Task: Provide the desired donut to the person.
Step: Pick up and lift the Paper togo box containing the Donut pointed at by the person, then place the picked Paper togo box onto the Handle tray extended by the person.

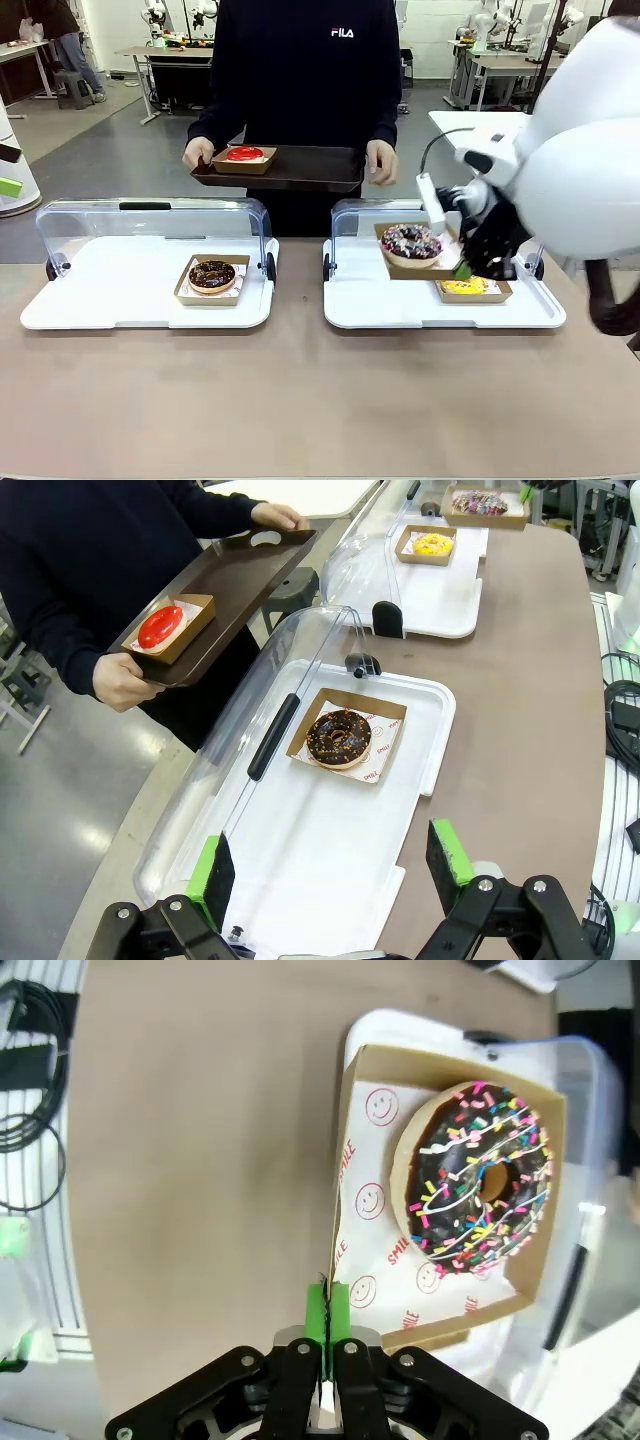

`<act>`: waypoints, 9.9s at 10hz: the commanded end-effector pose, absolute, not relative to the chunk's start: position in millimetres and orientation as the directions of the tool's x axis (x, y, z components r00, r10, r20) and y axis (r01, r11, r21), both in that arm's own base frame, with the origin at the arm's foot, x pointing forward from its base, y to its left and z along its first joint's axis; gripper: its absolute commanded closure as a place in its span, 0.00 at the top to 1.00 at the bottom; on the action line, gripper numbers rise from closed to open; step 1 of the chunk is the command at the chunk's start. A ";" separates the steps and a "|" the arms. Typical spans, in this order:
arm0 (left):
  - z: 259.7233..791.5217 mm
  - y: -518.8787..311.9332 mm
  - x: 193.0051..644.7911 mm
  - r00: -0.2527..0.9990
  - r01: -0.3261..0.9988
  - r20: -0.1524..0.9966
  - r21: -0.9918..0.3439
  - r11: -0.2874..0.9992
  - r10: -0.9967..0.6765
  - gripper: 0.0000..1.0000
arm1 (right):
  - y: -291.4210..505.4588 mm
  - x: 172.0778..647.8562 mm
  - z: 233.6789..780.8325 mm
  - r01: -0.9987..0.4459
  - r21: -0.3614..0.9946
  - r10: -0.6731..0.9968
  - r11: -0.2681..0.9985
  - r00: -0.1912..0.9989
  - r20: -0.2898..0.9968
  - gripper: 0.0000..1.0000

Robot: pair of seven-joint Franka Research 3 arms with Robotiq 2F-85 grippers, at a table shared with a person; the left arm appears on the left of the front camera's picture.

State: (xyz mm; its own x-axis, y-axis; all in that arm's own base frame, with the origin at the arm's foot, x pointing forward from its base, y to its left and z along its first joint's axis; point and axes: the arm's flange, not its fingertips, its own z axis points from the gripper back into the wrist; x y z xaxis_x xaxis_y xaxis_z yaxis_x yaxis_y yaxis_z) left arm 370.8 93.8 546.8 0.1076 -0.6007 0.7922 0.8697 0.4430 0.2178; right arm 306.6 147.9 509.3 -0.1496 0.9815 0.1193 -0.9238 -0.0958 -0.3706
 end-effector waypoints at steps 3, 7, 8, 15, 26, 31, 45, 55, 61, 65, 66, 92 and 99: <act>546.9 93.9 370.3 0.104 0.870 0.797 0.218 0.443 -0.595 1.00 | 133.0 294.9 531.7 -0.898 -0.418 0.976 -0.134 -0.193 0.102 0.00; 546.9 93.9 370.3 0.104 0.870 0.797 0.218 0.443 -0.595 1.00 | 130.6 284.8 541.3 -0.900 -0.421 0.976 -0.113 -0.179 0.120 0.00; 546.9 93.9 370.3 0.104 0.870 0.797 0.218 0.443 -0.595 1.00 | 130.6 284.8 541.3 -0.900 -0.421 0.976 -0.113 -0.179 0.120 0.00; 546.9 93.9 370.3 0.104 0.870 0.797 0.218 0.443 -0.595 1.00 | 130.6 284.8 541.3 -0.900 -0.421 0.976 -0.113 -0.179 0.120 0.00; 546.9 93.9 370.3 0.104 0.870 0.797 0.218 0.443 -0.595 1.00 | 130.6 284.8 541.3 -0.900 -0.421 0.976 -0.113 -0.179 0.120 0.00; 546.9 93.9 370.3 0.104 0.870 0.797 0.218 0.443 -0.595 1.00 | 130.6 284.8 541.3 -0.900 -0.421 0.976 -0.113 -0.179 0.120 0.00; 546.9 93.9 370.3 0.104 0.870 0.797 0.218 0.443 -0.595 1.00 | 269.7 403.4 669.9 -0.956 -0.274 0.968 0.103 0.034 0.247 0.01; 546.9 93.9 370.3 0.104 0.870 0.797 0.218 0.443 -0.595 1.00 | 319.6 545.4 540.5 -0.913 -0.405 0.998 0.051 0.029 0.060 0.01; 546.9 93.9 370.3 0.104 0.870 0.797 0.218 0.443 -0.595 1.00 | 313.9 560.8 527.0 -0.938 -0.344 0.997 0.036 0.008 0.083 0.01; 546.9 93.9 370.3 0.104 0.870 0.797 0.218 0.443 -0.595 1.00 | 307.9 560.0 531.4 -0.939 -0.342 0.994 0.037 0.000 0.106 0.61; 546.9 93.9 370.3 0.104 0.870 0.797 0.218 0.443 -0.595 1.00 | 307.6 557.2 534.2 -0.940 -0.340 0.994 0.030 -0.006 0.105 0.87; 546.9 93.9 370.3 0.104 0.870 0.797 0.218 0.443 -0.595 1.00 | 175.4 468.1 582.8 -0.944 -0.271 0.876 0.188 0.037 0.480 1.00; 546.9 93.9 370.3 0.104 0.870 0.797 0.218 0.443 -0.595 1.00 | 29.9 409.6 529.1 -0.913 -0.232 0.607 0.335 0.021 0.794 1.00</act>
State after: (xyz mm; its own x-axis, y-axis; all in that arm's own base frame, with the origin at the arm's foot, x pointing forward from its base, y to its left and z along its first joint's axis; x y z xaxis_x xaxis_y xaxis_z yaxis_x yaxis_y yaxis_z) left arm 370.8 93.9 546.9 0.1079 -0.6012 0.7918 0.8695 0.4432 0.2181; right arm 404.6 36.1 531.8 0.0421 0.6665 0.7444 -0.9046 0.3417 -0.2548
